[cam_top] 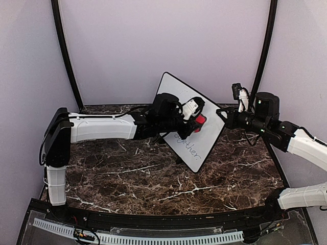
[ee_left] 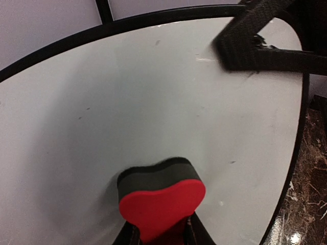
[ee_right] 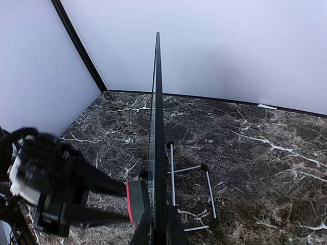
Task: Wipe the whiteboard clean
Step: Erase the center of the whiteboard.
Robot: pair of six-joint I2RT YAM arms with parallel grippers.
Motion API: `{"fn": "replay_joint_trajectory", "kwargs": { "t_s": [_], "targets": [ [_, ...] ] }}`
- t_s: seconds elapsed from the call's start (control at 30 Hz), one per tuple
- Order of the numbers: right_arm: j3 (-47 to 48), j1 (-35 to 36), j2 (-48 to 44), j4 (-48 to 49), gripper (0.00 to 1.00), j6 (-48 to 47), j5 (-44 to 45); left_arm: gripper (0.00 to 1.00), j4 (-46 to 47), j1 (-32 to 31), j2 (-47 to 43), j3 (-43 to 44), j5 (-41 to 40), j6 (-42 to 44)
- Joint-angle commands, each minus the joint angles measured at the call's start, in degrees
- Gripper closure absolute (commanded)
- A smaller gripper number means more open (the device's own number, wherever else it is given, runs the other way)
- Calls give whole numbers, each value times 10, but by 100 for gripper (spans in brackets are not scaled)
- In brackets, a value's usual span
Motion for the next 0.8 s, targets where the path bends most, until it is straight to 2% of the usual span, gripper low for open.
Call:
{"fn": "replay_joint_trajectory", "kwargs": {
  "t_s": [0.0, 0.2, 0.33, 0.43, 0.57, 0.77],
  "targets": [
    [-15, 31, 14, -43, 100, -86, -127, 85, 32, -51, 26, -2, 20, 9],
    [-16, 31, 11, -42, 100, -85, -127, 85, 32, -79, 33, 2, 12, 17],
    [-16, 31, 10, -44, 100, -84, -126, 86, 35, -79, 34, 1, -22, 12],
    [-17, 31, 7, -44, 100, -84, -126, 86, 36, -61, 31, -1, -70, -3],
    [-19, 31, 2, -45, 100, -84, -125, 86, 57, -23, 11, -24, -70, -31],
    [-19, 31, 1, -44, 100, -84, -125, 86, 57, 6, -8, -15, -74, -25]
  ]
}}
